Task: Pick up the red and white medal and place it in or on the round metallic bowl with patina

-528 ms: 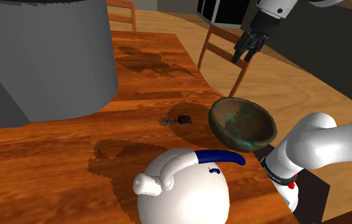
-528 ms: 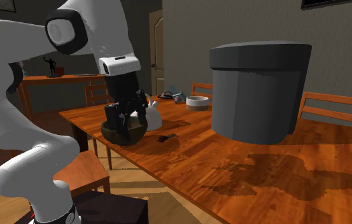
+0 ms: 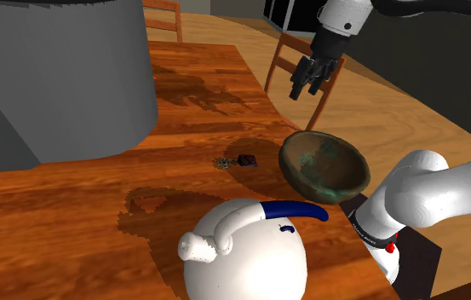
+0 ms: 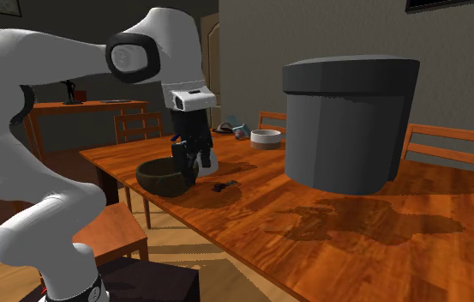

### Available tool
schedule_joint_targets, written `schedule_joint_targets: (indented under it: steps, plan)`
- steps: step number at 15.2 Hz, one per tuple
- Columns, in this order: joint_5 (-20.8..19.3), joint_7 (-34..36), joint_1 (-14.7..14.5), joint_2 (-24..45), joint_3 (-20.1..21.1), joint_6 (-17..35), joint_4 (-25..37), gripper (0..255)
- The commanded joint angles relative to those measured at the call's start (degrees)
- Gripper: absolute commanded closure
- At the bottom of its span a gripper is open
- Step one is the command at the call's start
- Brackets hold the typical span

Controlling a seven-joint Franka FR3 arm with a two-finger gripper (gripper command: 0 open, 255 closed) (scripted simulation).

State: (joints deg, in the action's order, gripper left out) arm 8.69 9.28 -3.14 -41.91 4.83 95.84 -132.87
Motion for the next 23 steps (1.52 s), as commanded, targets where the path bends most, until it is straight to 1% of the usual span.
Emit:
schedule_joint_targets:
  steps: [1,9,15,23]
  plan:
    - [1.1,2.1,-1.0,1.2,2.6,0.7,-0.4,0]
    - [4.4,10.2,-4.6,9.7,12.4,3.3,2.2,0]
    - [5.3,16.4,-6.5,18.0,19.5,5.2,6.1,0]
    - [6.0,16.2,-7.0,18.4,20.5,11.0,0.7,0]
